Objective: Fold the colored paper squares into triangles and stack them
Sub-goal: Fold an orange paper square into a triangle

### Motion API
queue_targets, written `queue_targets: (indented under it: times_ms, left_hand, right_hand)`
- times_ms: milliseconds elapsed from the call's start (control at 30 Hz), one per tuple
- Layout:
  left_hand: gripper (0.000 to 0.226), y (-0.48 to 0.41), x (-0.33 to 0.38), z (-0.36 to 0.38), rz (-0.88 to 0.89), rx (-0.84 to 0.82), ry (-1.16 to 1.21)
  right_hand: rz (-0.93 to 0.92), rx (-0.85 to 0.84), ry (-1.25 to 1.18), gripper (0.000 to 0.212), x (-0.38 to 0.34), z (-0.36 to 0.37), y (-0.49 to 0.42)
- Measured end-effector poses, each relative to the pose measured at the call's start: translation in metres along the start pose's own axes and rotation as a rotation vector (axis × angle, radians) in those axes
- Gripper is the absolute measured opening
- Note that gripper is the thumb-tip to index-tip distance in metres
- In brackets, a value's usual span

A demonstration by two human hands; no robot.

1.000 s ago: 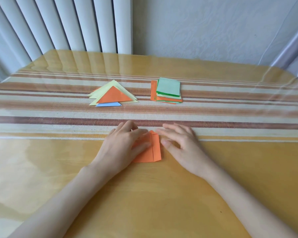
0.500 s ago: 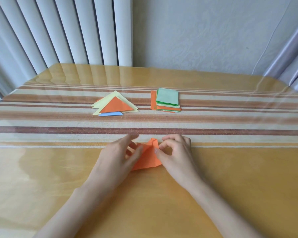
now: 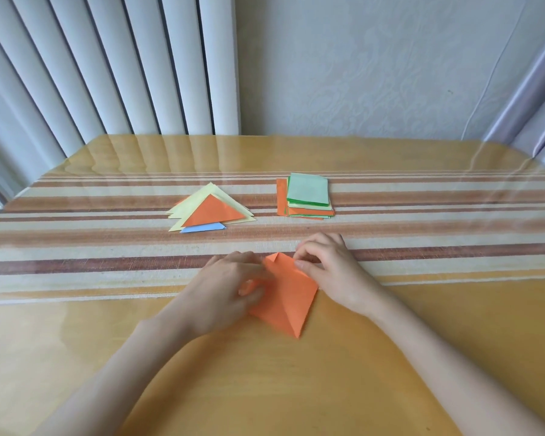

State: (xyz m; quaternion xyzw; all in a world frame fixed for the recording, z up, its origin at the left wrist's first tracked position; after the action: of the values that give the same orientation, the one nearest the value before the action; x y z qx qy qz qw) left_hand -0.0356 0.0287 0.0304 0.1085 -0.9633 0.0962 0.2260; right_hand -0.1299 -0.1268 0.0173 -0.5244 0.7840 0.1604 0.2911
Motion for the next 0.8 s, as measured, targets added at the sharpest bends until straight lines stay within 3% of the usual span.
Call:
queue_targets:
  times_ms: [133, 200, 300, 400, 600, 800]
  left_hand:
    - [0.012, -0.010, -0.008, -0.001, -0.051, 0.195, 0.120]
    - [0.016, -0.011, -0.011, -0.002, -0.072, 0.271, 0.127]
    - [0.016, -0.013, -0.017, 0.003, -0.086, 0.228, 0.147]
    - [0.007, -0.013, -0.020, 0.006, -0.069, 0.197, 0.161]
    - [0.012, -0.011, -0.018, 0.010, 0.015, 0.211, 0.116]
    - [0.018, -0.004, -0.017, 0.007, 0.218, 0.136, 0.006]
  right_hand:
    - [-0.057, -0.133, -0.057, 0.006, 0.002, -0.004, -0.006]
    - [-0.088, -0.186, -0.051, 0.007, 0.002, -0.006, -0.005]
    - [-0.138, -0.204, -0.009, 0.006, -0.001, -0.007, -0.003]
    - [-0.173, -0.112, 0.042, 0.004, -0.002, -0.005, -0.001]
    - [-0.197, 0.044, 0.105, 0.007, 0.005, -0.006, 0.010]
    - [-0.469, 0.244, 0.407, 0.008, -0.008, -0.002, 0.022]
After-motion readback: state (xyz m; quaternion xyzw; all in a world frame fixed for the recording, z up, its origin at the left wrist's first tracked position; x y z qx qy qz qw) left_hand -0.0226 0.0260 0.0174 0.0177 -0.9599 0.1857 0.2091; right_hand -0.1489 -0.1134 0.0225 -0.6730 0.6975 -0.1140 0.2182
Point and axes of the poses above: each hand's wrist, its own y-axis away from the middle knuckle, its own z-axis out of the palm, x = y × z, the point moved 4 cm from there along -y, towards the middle knuckle, and after that the axes turned 5 degrees about z, right-handed, at the moved point
